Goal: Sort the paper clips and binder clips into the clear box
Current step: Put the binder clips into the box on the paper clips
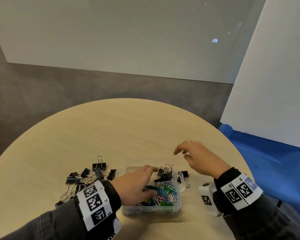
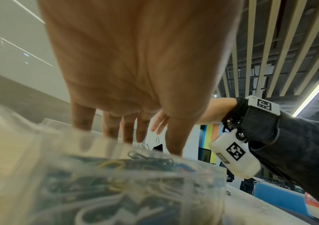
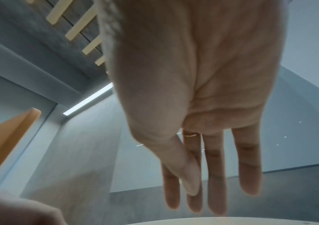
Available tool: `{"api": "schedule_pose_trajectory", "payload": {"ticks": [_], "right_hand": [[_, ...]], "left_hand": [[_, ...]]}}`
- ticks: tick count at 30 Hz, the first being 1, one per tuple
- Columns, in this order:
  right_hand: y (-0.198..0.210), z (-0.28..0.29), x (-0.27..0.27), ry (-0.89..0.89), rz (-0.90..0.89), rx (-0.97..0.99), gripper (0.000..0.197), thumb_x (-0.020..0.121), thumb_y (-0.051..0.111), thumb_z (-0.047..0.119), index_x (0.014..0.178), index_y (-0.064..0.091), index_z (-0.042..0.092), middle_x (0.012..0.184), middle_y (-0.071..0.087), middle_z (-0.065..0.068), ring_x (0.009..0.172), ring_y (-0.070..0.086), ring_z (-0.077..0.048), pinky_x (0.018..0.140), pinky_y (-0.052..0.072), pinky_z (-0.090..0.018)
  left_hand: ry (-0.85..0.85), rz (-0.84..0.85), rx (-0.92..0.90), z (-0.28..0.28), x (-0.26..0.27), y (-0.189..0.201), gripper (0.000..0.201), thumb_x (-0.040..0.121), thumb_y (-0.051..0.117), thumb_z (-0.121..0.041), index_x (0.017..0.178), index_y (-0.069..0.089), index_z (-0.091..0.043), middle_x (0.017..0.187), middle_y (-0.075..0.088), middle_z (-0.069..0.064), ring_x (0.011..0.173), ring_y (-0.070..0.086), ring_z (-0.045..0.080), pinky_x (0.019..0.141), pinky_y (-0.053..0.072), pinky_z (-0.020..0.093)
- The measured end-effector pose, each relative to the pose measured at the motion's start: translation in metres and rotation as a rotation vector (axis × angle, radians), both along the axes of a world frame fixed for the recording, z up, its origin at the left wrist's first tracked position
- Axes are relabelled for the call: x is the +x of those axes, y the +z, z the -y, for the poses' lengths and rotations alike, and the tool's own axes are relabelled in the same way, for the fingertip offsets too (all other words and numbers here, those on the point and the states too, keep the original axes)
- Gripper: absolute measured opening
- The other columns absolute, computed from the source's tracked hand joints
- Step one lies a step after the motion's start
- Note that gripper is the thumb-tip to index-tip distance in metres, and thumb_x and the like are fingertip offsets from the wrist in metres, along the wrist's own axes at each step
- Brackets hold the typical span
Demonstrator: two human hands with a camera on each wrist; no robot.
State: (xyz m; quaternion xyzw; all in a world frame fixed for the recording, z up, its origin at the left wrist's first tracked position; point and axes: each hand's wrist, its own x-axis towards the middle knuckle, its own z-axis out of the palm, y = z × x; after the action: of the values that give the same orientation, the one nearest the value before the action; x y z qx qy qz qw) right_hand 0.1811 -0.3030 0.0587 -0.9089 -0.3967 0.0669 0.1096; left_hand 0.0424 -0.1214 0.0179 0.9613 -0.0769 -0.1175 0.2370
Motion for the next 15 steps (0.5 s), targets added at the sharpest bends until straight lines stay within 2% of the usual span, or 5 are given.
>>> {"api": "schedule_pose_trajectory", "payload": {"ticks": [3, 6, 10, 13, 15], "right_hand": [[-0.005, 0.01, 0.008, -0.064, -0.089, -0.219, 0.037, 0.093, 0.055, 0.008, 0.124, 0.056, 0.029, 0.13, 0.052, 0.002, 0.116, 0.05, -0.015, 0.096, 0.041, -0.028], [-0.016, 0.009, 0.007, -0.065, -0.203, -0.328, 0.04, 0.085, 0.069, 0.014, 0.121, 0.059, 0.028, 0.124, 0.053, 0.002, 0.109, 0.055, -0.016, 0.086, 0.044, -0.027], [-0.031, 0.007, 0.01, -0.075, -0.242, -0.283, 0.037, 0.074, 0.077, 0.009, 0.103, 0.059, 0.022, 0.108, 0.061, -0.001, 0.088, 0.059, -0.017, 0.064, 0.043, -0.021], [-0.038, 0.009, 0.014, -0.062, -0.191, -0.292, 0.034, 0.07, 0.078, 0.008, 0.075, 0.051, 0.028, 0.094, 0.059, 0.003, 0.082, 0.056, -0.017, 0.064, 0.044, -0.025], [-0.038, 0.01, 0.016, -0.062, -0.196, -0.295, 0.037, 0.07, 0.079, 0.012, 0.071, 0.047, 0.031, 0.094, 0.06, 0.002, 0.082, 0.057, -0.019, 0.064, 0.047, -0.028]], "left_hand": [[-0.055, -0.024, -0.068, 0.001, -0.001, -0.001, 0.081, 0.093, 0.055, -0.04, 0.152, 0.002, -0.026, 0.158, 0.022, -0.003, 0.141, 0.029, 0.011, 0.115, 0.027, 0.027], [-0.089, -0.066, -0.003, 0.002, -0.002, 0.0, 0.075, 0.093, 0.054, -0.042, 0.152, 0.008, -0.029, 0.156, 0.027, -0.004, 0.139, 0.031, 0.012, 0.114, 0.026, 0.026], [-0.07, -0.043, 0.034, 0.001, 0.0, 0.002, 0.062, 0.095, 0.051, -0.042, 0.148, 0.024, -0.025, 0.153, 0.029, -0.006, 0.136, 0.033, 0.012, 0.114, 0.029, 0.029], [-0.032, -0.024, 0.015, 0.0, 0.002, 0.003, 0.052, 0.095, 0.051, -0.04, 0.141, 0.033, -0.025, 0.149, 0.032, -0.008, 0.132, 0.038, 0.013, 0.11, 0.033, 0.029], [-0.034, -0.032, 0.019, 0.0, 0.002, 0.004, 0.053, 0.095, 0.05, -0.04, 0.142, 0.032, -0.024, 0.149, 0.032, -0.008, 0.132, 0.038, 0.014, 0.11, 0.033, 0.03]]}}
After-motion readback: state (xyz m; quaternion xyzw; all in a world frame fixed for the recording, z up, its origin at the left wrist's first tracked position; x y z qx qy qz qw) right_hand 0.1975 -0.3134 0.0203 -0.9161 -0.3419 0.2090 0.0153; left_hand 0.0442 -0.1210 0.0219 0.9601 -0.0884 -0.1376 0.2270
